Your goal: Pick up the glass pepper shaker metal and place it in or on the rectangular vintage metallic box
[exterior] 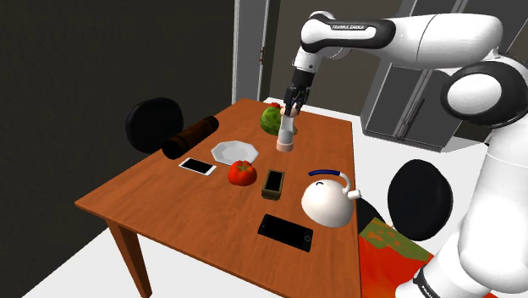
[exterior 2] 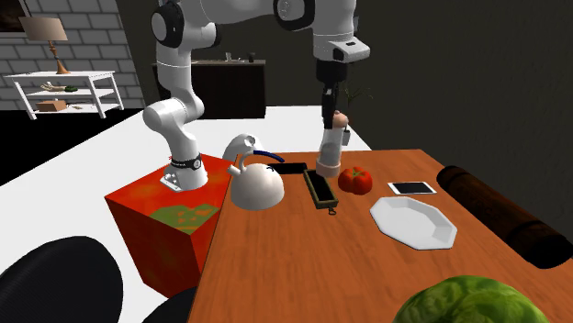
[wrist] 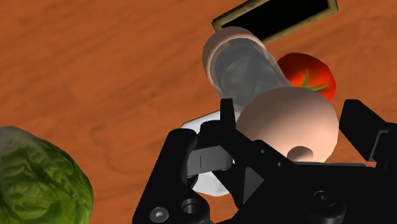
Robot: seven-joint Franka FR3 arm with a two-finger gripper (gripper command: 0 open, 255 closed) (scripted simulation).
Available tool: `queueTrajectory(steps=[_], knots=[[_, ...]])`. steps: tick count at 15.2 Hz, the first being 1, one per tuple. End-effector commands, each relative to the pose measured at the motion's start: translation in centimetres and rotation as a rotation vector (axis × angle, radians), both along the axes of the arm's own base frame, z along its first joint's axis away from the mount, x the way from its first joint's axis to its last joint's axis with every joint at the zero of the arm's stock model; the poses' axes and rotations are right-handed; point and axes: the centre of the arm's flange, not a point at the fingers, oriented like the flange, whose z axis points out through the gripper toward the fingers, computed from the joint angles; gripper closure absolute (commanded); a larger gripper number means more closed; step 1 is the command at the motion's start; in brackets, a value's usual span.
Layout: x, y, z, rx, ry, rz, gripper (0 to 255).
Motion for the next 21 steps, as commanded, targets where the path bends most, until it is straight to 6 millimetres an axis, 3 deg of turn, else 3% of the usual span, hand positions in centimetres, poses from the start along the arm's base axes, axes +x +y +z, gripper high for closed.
queueTrajectory(steps=[1,6,7,21], knots=[[-1.4,2.2,0.9,0.000,0.000,-0.001,255],[-4.8,7.2,3.6,0.000,0.000,-0.001,255],[-4.9,7.4,3.7,0.000,0.000,-0.001,255],[-4.9,7.4,-3.7,0.000,0.000,-0.001,255]])
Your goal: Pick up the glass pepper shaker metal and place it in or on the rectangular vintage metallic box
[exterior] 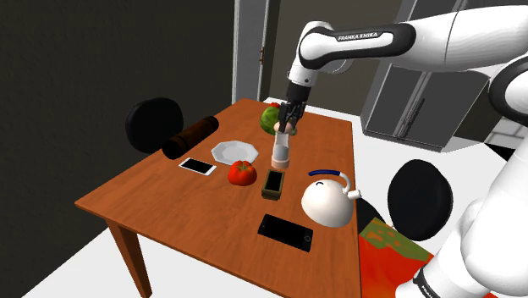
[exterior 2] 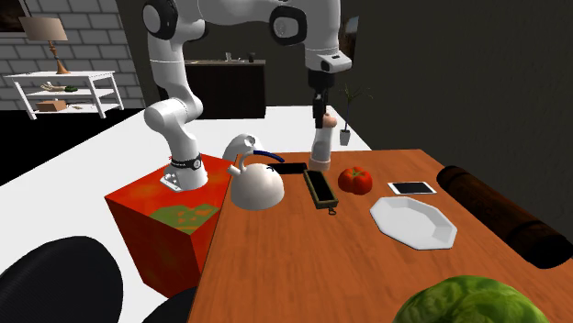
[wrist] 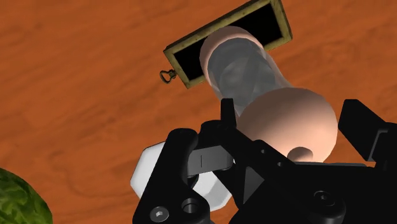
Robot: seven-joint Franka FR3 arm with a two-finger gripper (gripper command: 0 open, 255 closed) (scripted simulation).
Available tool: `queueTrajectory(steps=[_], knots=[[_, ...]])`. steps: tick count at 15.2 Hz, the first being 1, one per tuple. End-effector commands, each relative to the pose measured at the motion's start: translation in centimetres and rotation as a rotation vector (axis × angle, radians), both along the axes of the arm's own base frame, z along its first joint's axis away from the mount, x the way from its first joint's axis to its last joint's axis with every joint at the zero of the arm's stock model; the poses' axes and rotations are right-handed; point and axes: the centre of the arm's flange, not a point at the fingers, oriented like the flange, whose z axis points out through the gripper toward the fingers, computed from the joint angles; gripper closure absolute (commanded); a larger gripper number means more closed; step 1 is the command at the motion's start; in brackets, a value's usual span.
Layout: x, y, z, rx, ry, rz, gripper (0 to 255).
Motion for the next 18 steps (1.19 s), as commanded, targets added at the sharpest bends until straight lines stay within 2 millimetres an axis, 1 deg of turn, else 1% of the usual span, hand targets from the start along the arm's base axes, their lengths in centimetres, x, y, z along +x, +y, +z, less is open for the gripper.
queueTrajectory(steps=[1,11,12,18], knots=[[-0.1,0.0,-1.2,0.000,-0.001,0.000,255],[-0.1,0.0,-6.5,0.000,-0.001,0.000,255],[-0.1,0.0,-7.4,0.000,-0.001,0.000,255],[-0.1,0.0,-7.4,0.000,-0.001,0.000,255]])
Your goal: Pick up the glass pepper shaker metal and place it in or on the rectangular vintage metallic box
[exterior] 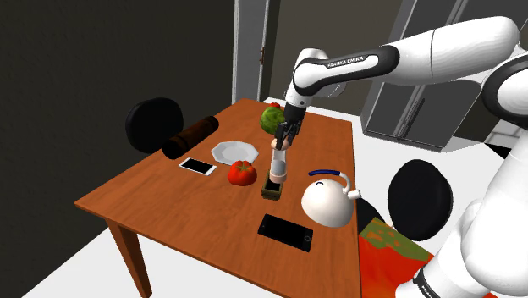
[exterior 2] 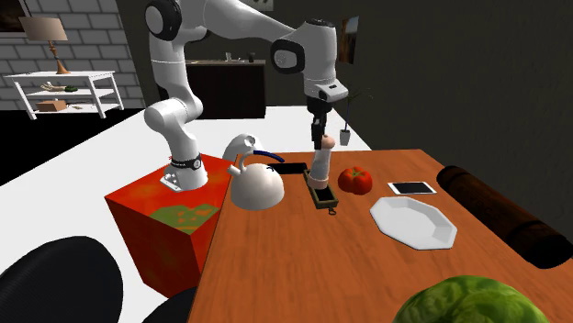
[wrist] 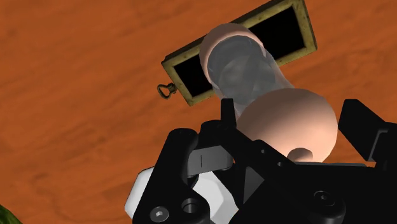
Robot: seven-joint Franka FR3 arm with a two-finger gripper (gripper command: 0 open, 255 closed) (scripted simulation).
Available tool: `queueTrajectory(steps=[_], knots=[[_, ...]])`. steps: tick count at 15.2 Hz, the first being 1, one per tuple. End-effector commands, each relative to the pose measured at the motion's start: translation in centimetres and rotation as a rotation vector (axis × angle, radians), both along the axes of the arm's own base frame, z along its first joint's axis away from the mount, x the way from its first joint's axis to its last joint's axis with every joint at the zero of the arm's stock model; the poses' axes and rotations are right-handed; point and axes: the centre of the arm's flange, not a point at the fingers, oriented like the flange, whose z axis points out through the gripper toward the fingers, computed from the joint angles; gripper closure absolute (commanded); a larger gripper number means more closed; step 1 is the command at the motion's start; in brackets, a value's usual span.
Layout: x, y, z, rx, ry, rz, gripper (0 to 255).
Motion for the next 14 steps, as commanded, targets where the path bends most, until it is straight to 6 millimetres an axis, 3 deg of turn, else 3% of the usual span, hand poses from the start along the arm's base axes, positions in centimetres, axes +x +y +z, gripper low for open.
queueTrajectory(steps=[1,2,3,8,12,14], knots=[[0.0,0.0,-0.3,-0.001,0.006,0.000,255],[0.0,0.0,-0.3,-0.001,0.006,0.000,255],[-0.1,0.0,-0.3,-0.001,0.006,0.000,0],[0.0,0.0,-0.3,-0.001,0.006,0.000,0],[-0.1,-0.9,4.6,-0.001,0.006,0.000,0],[-0.1,-0.9,4.6,-0.001,0.006,0.000,0]])
